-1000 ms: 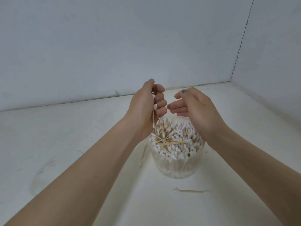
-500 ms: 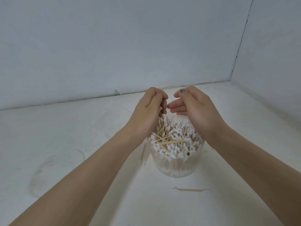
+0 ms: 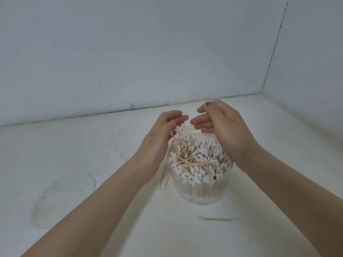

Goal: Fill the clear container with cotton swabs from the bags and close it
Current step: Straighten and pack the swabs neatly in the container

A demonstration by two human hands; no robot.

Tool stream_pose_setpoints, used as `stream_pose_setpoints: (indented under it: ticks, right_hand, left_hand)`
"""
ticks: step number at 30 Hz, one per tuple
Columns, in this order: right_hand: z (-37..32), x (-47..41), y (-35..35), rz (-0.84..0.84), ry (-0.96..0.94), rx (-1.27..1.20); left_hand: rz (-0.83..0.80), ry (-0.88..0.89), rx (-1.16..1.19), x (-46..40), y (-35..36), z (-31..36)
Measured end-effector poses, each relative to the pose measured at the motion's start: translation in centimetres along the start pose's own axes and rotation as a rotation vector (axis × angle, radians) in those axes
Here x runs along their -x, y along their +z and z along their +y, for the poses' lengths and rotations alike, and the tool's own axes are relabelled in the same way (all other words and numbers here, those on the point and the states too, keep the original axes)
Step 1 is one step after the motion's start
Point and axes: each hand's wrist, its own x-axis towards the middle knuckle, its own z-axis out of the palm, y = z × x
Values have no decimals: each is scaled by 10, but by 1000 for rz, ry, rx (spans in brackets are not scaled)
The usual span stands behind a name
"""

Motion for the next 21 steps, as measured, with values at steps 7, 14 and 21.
stream_pose_setpoints:
  ticks: [7, 14, 21]
  right_hand:
    - [-3, 4, 4, -109, -93, 24]
    - [-1, 5, 2, -146, -140, 125]
    - [-4, 4, -12, -183, -115, 190]
  left_hand:
    - [-82, -151, 64, 8, 4, -2]
    - [-139, -230, 150, 7, -2, 1]
    - [-75, -199, -55, -10, -9, -19]
